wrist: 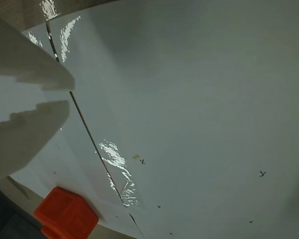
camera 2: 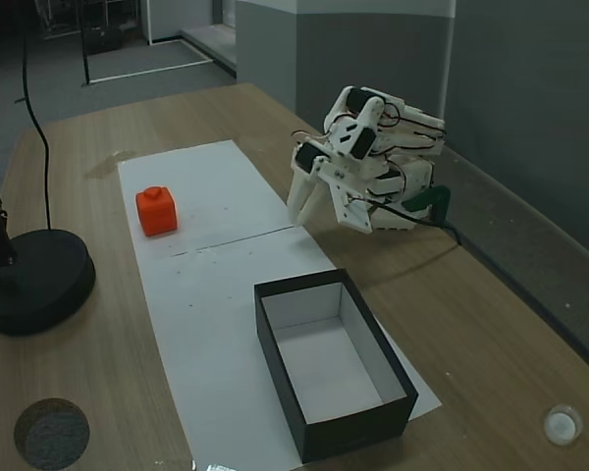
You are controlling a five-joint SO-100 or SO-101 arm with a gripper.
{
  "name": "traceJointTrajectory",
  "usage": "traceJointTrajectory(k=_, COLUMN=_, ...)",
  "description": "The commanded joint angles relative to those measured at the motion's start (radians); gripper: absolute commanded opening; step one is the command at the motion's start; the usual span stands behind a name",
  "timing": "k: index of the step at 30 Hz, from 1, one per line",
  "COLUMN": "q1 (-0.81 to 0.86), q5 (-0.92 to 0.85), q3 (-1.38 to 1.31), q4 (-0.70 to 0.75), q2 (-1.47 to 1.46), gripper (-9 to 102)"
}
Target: Grab a orange square and put it in the box.
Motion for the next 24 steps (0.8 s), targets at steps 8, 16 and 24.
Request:
traceJointTrajectory(k=8, q1=-0.002, q5=0.000, q3=-0.055, q4=0.015, q2=0.021, gripper=0)
traceJointTrajectory(k=16, q1=-0.002, q5=0.000, q3=-0.055, q4=0.015, q2=0.021, gripper=0)
traceJointTrajectory(k=24, q1=0.060, q5=-0.009, q3=-0.063, q4=-0.124, q2=0.023, gripper=0)
